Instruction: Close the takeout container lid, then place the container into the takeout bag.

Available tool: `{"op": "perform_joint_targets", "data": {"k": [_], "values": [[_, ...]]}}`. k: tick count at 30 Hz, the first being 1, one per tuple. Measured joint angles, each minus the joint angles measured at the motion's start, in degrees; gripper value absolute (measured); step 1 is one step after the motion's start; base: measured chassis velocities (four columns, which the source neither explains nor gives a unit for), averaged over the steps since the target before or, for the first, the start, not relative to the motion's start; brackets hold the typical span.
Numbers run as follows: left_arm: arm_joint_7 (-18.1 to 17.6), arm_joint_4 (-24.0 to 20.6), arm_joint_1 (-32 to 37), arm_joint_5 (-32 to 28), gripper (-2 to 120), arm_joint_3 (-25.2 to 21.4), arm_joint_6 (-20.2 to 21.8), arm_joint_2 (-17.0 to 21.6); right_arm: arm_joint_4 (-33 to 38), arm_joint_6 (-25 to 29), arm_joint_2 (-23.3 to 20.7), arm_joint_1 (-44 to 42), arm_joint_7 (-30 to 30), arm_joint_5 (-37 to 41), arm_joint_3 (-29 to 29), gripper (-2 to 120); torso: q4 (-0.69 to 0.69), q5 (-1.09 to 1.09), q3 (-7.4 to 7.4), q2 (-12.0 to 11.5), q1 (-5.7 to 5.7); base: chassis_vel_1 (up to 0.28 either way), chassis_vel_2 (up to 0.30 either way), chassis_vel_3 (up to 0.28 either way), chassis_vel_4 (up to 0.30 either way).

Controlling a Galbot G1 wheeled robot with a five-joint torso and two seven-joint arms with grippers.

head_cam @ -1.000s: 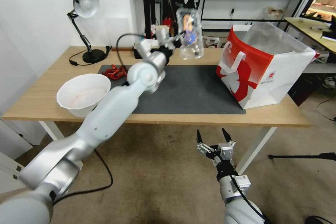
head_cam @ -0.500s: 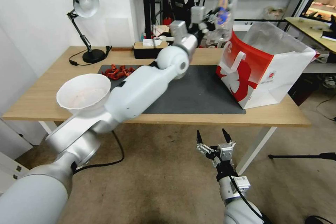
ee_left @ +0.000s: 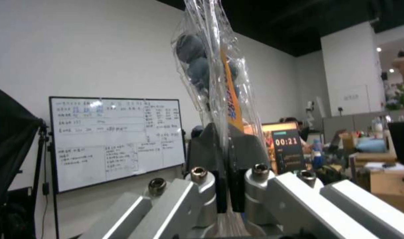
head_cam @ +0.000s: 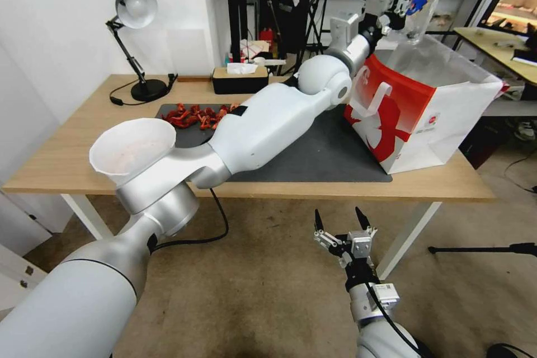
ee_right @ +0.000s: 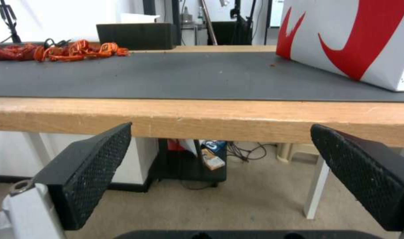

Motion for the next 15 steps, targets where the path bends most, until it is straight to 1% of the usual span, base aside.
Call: {"op": "perform_joint_targets", "data": {"k": [2, 3, 5, 15], "values": [[1.4, 0.9, 0.0, 0.8, 0, 1.4, -1.1, 0.1, -0.1, 0.0, 0.2, 0.0, 0.0, -0.1, 0.0, 100, 0.00, 0.00, 0.00, 0.0, 0.00, 0.000, 0.000, 0.000, 0.000], [1.4, 0.9, 0.0, 0.8, 0, 1.4, -1.1, 0.1, -0.1, 0.0, 0.2, 0.0, 0.0, -0.1, 0.0, 100, 0.00, 0.00, 0.00, 0.0, 0.00, 0.000, 0.000, 0.000, 0.000], [2.7, 1.1, 0.2, 1.3, 0, 2.8, -1.7, 0.1, -0.3, 0.0, 0.3, 0.0, 0.0, -0.1, 0.1, 100, -0.02, 0.00, 0.00, 0.0, -0.01, 0.000, 0.000, 0.000, 0.000], [5.6, 2.1, 0.7, 2.1, 0, 5.2, -2.4, 0.2, -0.6, 0.2, 0.3, -0.4, 0.0, 0.2, 0.9, 100, -0.02, 0.00, 0.00, 0.0, 0.00, 0.000, 0.000, 0.000, 0.000]]}}
